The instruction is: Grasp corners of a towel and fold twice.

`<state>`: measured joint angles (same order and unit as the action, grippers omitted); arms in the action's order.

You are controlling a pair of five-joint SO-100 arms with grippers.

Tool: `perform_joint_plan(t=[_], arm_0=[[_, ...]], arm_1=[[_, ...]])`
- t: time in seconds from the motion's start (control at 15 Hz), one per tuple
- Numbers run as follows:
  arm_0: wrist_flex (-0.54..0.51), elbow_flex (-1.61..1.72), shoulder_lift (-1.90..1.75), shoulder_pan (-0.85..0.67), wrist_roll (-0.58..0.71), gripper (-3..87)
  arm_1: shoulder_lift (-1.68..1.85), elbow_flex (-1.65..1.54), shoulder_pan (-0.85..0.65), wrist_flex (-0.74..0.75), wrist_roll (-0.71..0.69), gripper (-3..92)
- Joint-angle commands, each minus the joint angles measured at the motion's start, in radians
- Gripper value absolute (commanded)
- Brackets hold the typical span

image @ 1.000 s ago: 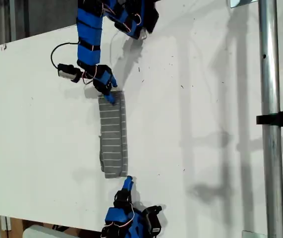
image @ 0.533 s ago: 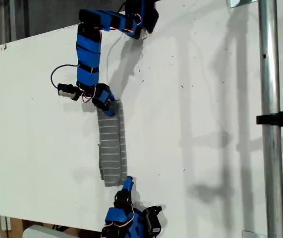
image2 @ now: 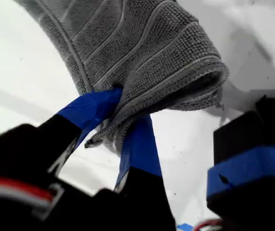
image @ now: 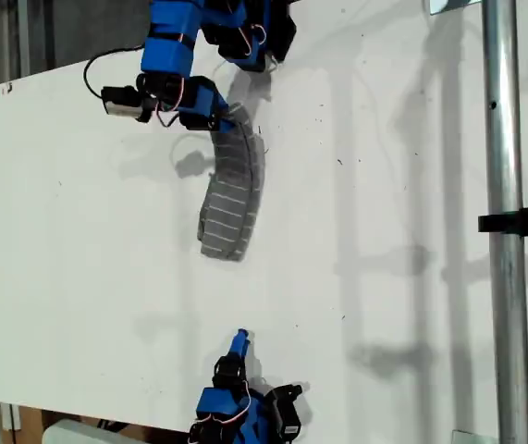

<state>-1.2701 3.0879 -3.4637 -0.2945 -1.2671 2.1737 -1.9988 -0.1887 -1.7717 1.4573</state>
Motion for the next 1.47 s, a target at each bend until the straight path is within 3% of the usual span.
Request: perform_joint_plan(t=[0.0,0.27,0.4,0.53,0.6,0.8,1.0,1.07,1.27,1.33,1.4], arm_0=[[0.006,-0.003,-0.006,-0.026,0.006,8.8],[0.002,0.003,-0.006,-0.017,-0.048,8.8],[-0.029,0.009,-0.006,-0.015,-0.201,9.8],[-0.049,0.02,-0.006,-0.008,-0.393,8.6],[-0.049,0.02,-0.006,0.009,-0.451,7.7],[-0.051,0.02,-0.006,0.054,-0.512,8.1],[-0.051,0.02,-0.006,0.043,-0.44,8.1],[-0.051,0.02,-0.006,0.043,-0.454,8.1],[-0.051,0.02,-0.006,0.038,-0.575,8.1],[-0.051,0.02,-0.006,0.037,-0.499,8.1],[-0.051,0.02,-0.006,0.037,-0.259,8.1]], arm_1=[[0.153,0.066,0.091,-0.061,0.087,-0.2],[-0.227,0.103,-0.006,0.831,-0.091,-0.2],[-0.505,0.235,-0.003,1.104,-0.101,0.2],[-0.584,0.279,0.012,1.351,-0.124,22.7],[-0.548,0.279,0.006,1.391,-0.146,25.6],[-0.268,0.052,-0.026,1.287,-0.149,22.7],[0.268,-0.374,-0.067,1.173,-0.12,22.2],[0.491,-0.494,-0.069,1.083,-0.114,22.2],[1.124,-0.713,-0.029,0.571,0.002,19.5],[1.103,-0.699,0.002,0.456,0.049,5.7],[1.112,-0.746,0.028,0.414,0.084,-0.2]])
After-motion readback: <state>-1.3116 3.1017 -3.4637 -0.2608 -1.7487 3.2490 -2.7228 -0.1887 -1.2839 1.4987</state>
